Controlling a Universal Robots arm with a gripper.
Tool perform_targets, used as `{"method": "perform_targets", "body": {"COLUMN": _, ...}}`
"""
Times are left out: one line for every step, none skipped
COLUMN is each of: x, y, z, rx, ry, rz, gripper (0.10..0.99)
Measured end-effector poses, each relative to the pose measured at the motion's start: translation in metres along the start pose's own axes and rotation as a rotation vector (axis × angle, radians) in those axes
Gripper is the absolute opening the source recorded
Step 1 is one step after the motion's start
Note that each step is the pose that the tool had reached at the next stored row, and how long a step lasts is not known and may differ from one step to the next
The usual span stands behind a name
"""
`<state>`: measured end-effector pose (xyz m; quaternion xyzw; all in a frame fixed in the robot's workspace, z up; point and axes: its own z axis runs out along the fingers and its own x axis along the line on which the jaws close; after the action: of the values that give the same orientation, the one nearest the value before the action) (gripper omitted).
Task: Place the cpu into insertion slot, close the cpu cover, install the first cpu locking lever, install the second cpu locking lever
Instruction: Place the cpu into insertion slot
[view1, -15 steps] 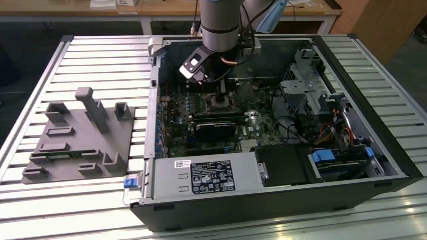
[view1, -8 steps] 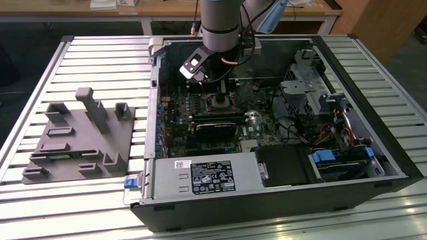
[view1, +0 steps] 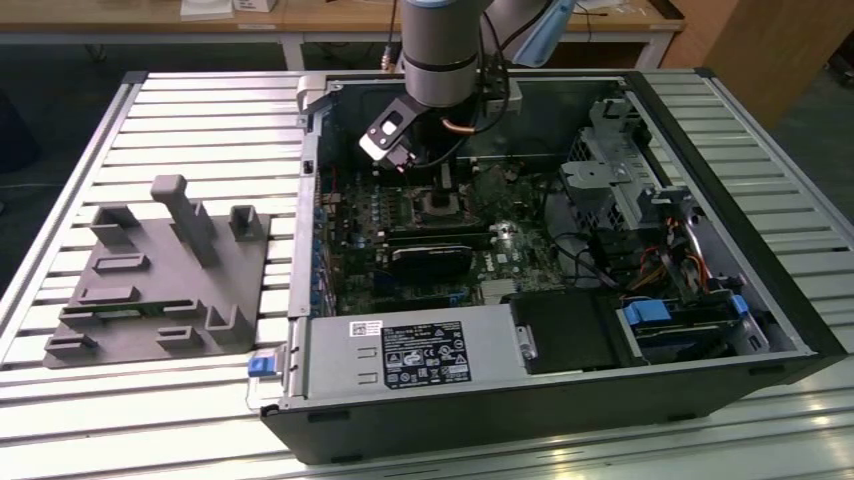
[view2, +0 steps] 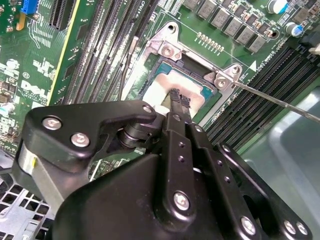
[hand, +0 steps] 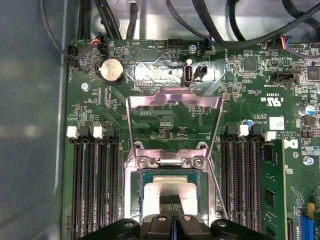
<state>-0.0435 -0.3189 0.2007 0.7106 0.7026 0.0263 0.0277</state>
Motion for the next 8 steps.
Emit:
{"method": "perform_targets", "body": {"x": 0.0000, "y": 0.0000, "z": 0.0005, "rx": 0.000, "ry": 0.0001, "rz": 0.000, "gripper": 0.106}}
{"method": "perform_targets", "body": {"x": 0.0000, "y": -0.0001, "z": 0.0010, "rx": 0.000, "ry": -0.0002, "rz": 0.000, "gripper": 0.106}}
{"method": "perform_targets", "body": {"x": -0.0001, "y": -0.0002, "z": 0.0011, "rx": 0.000, "ry": -0.0002, "rz": 0.000, "gripper": 0.106}}
{"method": "perform_targets", "body": {"x": -0.0001, "y": -0.0002, "z": 0.0011, "rx": 0.000, "ry": -0.0001, "rz": 0.000, "gripper": 0.106}}
{"method": "perform_targets", "body": {"x": -0.0001, "y": -0.0001, "z": 0.0012, "rx": 0.000, "ry": 0.0000, "rz": 0.000, "gripper": 0.106}}
{"method": "perform_targets", "body": {"x": 0.0000, "y": -0.0001, "z": 0.0013, "rx": 0.000, "ry": 0.0003, "rz": 0.000, "gripper": 0.106}}
{"method": "perform_targets", "body": {"x": 0.0000, "y": -0.0002, "z": 0.0014, "rx": 0.000, "ry": 0.0003, "rz": 0.000, "gripper": 0.106}}
{"method": "perform_targets", "body": {"x": -0.0001, "y": -0.0002, "z": 0.0017, "rx": 0.000, "ry": 0.0003, "rz": 0.000, "gripper": 0.106}}
